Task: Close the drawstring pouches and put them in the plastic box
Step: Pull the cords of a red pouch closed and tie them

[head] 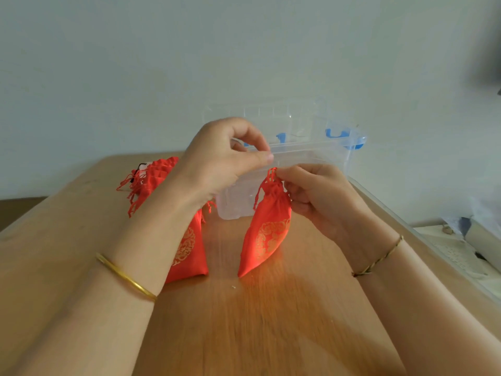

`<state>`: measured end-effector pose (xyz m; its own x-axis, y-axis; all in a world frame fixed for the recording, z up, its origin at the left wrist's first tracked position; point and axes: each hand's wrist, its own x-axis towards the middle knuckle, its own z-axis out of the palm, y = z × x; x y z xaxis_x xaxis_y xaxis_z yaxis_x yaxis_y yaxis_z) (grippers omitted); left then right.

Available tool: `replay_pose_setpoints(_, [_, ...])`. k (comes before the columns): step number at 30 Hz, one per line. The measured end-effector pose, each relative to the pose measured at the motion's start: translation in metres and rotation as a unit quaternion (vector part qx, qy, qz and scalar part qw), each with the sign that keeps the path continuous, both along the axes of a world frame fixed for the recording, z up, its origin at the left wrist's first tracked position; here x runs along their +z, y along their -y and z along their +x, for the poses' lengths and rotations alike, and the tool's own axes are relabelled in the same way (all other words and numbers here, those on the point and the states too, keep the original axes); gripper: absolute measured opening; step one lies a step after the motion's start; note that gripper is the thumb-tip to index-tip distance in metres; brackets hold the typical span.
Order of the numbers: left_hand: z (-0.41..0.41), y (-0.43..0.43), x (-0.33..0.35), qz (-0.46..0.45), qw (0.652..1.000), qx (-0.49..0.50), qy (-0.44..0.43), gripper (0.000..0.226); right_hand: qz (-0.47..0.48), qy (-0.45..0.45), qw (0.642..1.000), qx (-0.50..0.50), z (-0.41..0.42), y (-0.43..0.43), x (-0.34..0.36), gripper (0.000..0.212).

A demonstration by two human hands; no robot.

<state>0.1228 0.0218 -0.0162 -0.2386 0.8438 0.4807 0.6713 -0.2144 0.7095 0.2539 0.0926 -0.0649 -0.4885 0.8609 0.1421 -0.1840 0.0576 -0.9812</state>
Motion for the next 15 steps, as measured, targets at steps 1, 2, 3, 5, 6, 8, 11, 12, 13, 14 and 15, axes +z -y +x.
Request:
replay_pose_setpoints(1, [0.004,0.001,0.000,-0.004,0.999,-0.003,-0.042,0.010,-0.018,-0.013,1.000,0.007,0.000,0.000,0.001,0.036])
replay_pose_setpoints(2, [0.007,0.001,-0.001,-0.007,0.997,0.005,-0.080,0.009,-0.032,-0.023,0.999,0.011,0.000,0.001,0.002,0.036])
replay_pose_setpoints(3, [0.010,0.001,-0.002,-0.007,0.994,0.016,-0.109,0.010,-0.041,-0.030,0.999,0.011,0.001,0.001,0.002,0.036])
replay_pose_setpoints(5, [0.012,-0.001,-0.006,-0.003,0.989,0.034,-0.142,0.012,-0.054,-0.036,0.998,0.006,0.001,0.000,0.003,0.033])
replay_pose_setpoints(6, [0.013,-0.002,-0.007,0.002,0.987,0.041,-0.153,0.013,-0.060,-0.038,0.997,0.005,0.001,0.000,0.003,0.031])
replay_pose_setpoints(8, [0.014,-0.002,-0.007,0.012,0.984,0.053,-0.169,0.016,-0.074,-0.044,0.996,0.009,0.001,-0.001,0.003,0.028])
replay_pose_setpoints(11, [0.016,-0.002,-0.007,0.025,0.981,0.060,-0.185,0.017,-0.101,-0.060,0.993,0.024,0.002,0.000,0.005,0.025])
replay_pose_setpoints(12, [0.016,-0.002,-0.006,0.029,0.979,0.062,-0.190,0.015,-0.111,-0.067,0.991,0.030,0.002,0.000,0.005,0.025])
replay_pose_setpoints(13, [0.015,-0.002,-0.007,0.031,0.978,0.064,-0.194,0.013,-0.120,-0.074,0.989,0.035,0.003,0.000,0.006,0.025])
replay_pose_setpoints(14, [0.015,-0.002,-0.007,0.032,0.978,0.067,-0.197,0.011,-0.127,-0.078,0.988,0.039,0.003,-0.001,0.006,0.025])
replay_pose_setpoints(15, [0.015,-0.002,-0.007,0.033,0.977,0.069,-0.199,0.010,-0.131,-0.081,0.987,0.043,0.003,-0.001,0.006,0.025])
